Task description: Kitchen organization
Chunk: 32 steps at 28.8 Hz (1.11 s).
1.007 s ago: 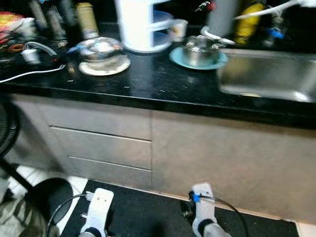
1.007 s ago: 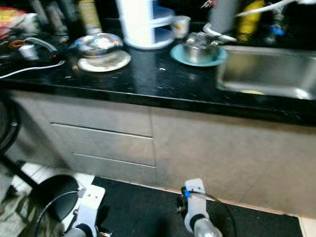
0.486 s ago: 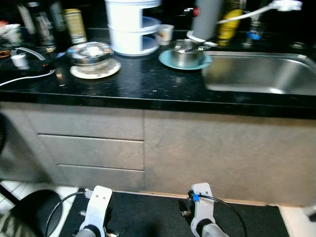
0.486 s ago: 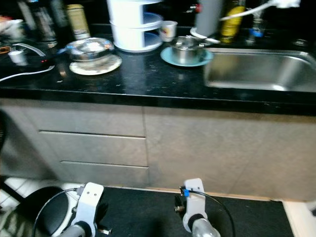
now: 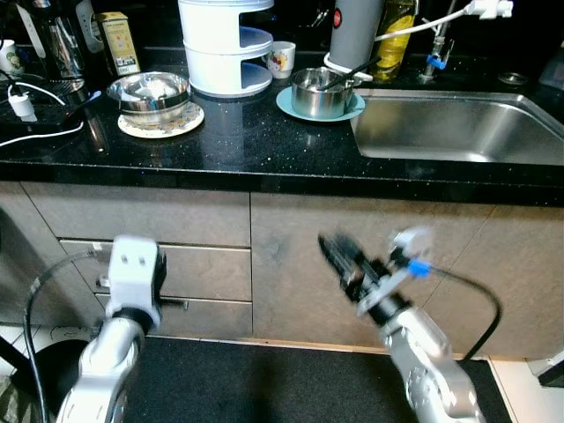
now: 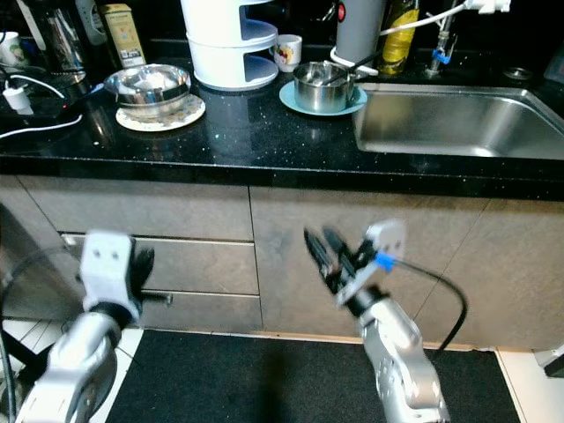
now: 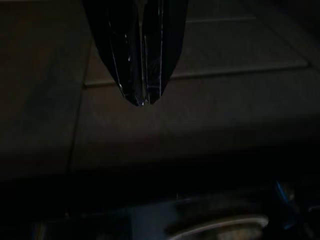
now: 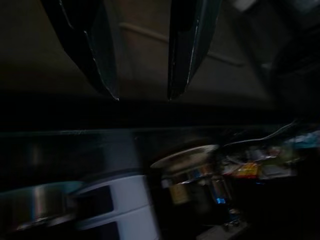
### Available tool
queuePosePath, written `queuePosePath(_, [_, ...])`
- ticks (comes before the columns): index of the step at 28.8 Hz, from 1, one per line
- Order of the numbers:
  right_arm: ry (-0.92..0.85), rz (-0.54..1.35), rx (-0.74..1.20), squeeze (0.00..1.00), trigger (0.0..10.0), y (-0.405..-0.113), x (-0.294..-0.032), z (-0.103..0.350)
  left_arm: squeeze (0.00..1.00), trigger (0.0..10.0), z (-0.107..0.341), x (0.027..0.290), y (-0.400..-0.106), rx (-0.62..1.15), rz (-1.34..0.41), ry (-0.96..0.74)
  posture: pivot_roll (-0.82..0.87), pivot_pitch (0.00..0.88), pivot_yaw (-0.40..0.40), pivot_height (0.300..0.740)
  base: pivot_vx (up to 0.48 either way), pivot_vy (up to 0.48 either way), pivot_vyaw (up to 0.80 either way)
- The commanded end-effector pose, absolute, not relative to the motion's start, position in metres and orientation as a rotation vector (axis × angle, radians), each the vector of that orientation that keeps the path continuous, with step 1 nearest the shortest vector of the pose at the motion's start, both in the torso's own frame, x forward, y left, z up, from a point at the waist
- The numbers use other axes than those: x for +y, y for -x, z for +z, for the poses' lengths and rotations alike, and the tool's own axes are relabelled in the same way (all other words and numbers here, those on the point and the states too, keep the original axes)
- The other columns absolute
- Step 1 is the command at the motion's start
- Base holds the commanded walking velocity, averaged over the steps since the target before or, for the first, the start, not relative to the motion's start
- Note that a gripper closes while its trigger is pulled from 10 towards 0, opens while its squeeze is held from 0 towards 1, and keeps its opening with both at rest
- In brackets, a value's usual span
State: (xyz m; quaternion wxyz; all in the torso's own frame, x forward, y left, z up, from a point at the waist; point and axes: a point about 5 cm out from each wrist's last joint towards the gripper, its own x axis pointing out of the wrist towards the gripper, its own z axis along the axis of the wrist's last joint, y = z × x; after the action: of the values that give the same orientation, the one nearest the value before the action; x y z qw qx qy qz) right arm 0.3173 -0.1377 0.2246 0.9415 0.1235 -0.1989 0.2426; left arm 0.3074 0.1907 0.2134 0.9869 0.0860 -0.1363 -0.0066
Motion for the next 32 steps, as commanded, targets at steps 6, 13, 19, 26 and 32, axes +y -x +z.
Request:
queuePosePath(6, [-0.008,0.165,-0.351,0.00,10.0,-0.340,-0.157,0.240,0.00,10.0,0.239,0.196,-0.319,-0.250,0.044,-0.257,0.04,0.235,0.007,0.740,0.000,0.000,0.00])
queuePosePath(13, [-0.057,0.096,-0.405,0.00,10.0,-0.341,-0.162,0.251,0.00,10.0,0.256,0.190,-0.319,-0.315,0.026,-0.240,0.04,0.234,0.006,0.740,0.000,0.000,0.00])
queuePosePath(19, [-0.074,0.080,-0.428,0.00,10.0,-0.342,-0.162,0.256,0.00,10.0,0.260,0.183,-0.320,-0.325,-0.023,-0.217,0.04,0.229,0.008,0.740,0.000,0.000,0.00])
queuePosePath(26, [-0.082,0.100,-0.443,0.00,10.0,-0.340,-0.156,0.260,0.00,10.0,0.261,0.177,-0.320,-0.329,-0.058,-0.190,0.04,0.229,0.012,0.740,0.000,0.000,0.00])
queuePosePath(32, [-0.087,0.111,-0.447,0.00,10.0,-0.341,-0.153,0.261,0.00,10.0,0.264,0.178,-0.320,-0.341,-0.065,-0.149,0.04,0.226,0.010,0.740,0.000,0.000,0.00])
